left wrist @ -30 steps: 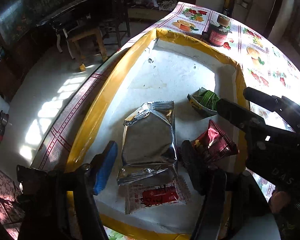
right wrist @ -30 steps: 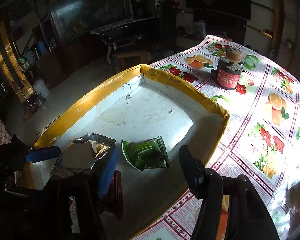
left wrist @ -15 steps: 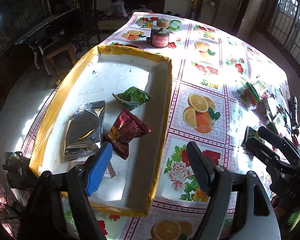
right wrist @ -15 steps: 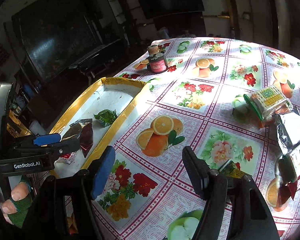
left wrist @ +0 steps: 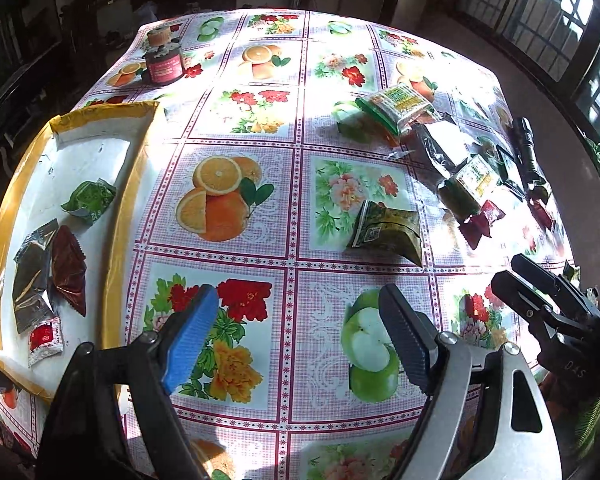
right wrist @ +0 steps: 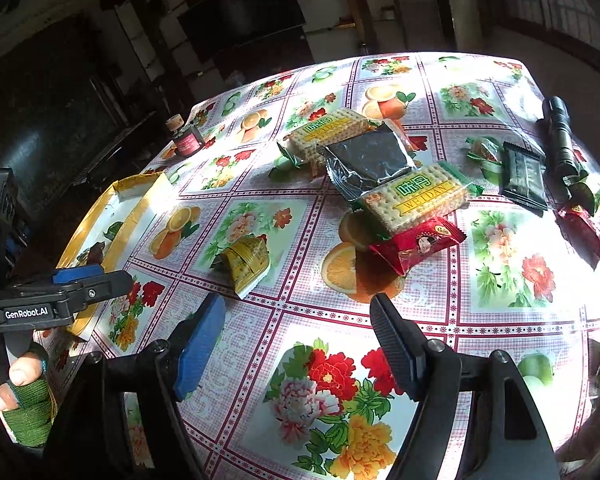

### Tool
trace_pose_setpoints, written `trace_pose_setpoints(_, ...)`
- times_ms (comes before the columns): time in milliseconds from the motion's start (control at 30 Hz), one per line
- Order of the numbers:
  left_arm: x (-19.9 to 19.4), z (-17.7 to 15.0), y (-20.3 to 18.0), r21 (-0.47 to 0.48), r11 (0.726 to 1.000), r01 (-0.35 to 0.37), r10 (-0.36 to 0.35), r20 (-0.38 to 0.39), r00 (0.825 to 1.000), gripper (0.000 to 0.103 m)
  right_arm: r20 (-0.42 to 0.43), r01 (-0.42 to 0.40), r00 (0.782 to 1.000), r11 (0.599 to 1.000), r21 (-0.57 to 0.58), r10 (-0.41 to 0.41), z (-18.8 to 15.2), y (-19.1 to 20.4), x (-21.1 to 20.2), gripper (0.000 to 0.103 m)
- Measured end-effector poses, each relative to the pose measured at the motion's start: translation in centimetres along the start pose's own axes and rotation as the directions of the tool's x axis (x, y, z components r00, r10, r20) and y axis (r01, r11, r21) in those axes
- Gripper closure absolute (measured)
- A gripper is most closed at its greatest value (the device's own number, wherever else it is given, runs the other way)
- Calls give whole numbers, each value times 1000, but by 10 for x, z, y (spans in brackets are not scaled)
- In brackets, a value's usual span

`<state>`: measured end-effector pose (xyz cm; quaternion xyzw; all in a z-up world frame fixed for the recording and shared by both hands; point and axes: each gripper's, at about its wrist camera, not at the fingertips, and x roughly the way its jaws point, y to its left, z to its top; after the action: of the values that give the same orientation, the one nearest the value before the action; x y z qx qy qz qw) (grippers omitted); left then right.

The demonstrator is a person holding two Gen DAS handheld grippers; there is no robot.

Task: Organize snacks
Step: 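Move both open tools back over the snack pile, then grasp the yellow-green bag with the left tool while the right tool grasps the red candy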

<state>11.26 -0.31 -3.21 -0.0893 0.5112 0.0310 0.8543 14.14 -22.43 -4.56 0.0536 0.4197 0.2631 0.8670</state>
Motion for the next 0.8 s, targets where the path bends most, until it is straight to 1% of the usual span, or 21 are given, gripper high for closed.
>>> trace_pose_setpoints(133,16,6,-23,36,999,13,-12,-19,1000,20,13,11,1000,1000,25,-12,-1,-14,-5,28)
trace_pose_setpoints(200,25,10,-31,36,998,47,-45,-41,998,20,19,11,1000,999,39,-12,-1,-20,-8,28)
trace_pose_setpoints(267,30,14,-38,39,994,99,-97,-46,994,20,21,19,1000,999,44,-20,-1,-25,-10,28)
trace_pose_setpoints(300,32,16,-41,39,994,102,-100,-48,994,19,22,22,999,999,48,-23,-1,-28,-10,28)
trace_pose_setpoints(400,42,22,-50,47,995,89,-87,-53,995,16,24,31,999,998,62,-33,1,-35,-8,28)
trace_pose_setpoints(667,69,29,-65,58,997,58,-53,-93,994,16,23,65,997,994,87,-67,17,-50,7,28)
trace_pose_setpoints(733,74,29,-67,63,997,44,-38,-95,995,16,12,83,996,993,80,-84,21,-52,15,28)
trace_pose_setpoints(800,78,29,-68,71,996,45,-38,-97,995,16,2,102,995,992,69,-103,24,-55,22,28)
